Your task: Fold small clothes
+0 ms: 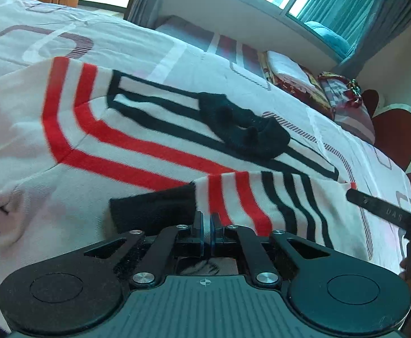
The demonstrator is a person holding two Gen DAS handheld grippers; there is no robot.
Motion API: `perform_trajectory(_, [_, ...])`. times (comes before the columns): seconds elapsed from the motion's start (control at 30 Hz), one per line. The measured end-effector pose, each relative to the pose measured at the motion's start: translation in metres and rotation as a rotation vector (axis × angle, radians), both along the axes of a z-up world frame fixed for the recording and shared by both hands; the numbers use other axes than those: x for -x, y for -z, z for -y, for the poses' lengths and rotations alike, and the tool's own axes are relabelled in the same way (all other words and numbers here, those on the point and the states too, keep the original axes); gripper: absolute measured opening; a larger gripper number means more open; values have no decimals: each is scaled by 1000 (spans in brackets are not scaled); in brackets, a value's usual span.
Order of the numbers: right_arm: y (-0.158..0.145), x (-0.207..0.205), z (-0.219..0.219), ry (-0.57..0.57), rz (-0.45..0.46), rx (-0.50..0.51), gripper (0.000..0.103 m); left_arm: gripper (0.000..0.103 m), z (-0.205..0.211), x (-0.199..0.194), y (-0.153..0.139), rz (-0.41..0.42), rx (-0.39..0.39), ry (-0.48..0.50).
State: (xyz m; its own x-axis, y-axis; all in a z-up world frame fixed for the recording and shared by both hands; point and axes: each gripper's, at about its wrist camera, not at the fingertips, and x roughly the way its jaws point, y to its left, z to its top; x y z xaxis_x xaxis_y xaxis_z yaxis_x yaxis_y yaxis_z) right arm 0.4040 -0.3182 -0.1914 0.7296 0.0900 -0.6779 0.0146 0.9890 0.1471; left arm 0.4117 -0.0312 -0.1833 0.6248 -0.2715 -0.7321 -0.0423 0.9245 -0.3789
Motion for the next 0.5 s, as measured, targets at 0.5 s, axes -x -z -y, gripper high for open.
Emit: perform_trajectory(0.5, [4,32,-112,-210,-44,-7,44,5,-73,44,-11,-46,54,-112])
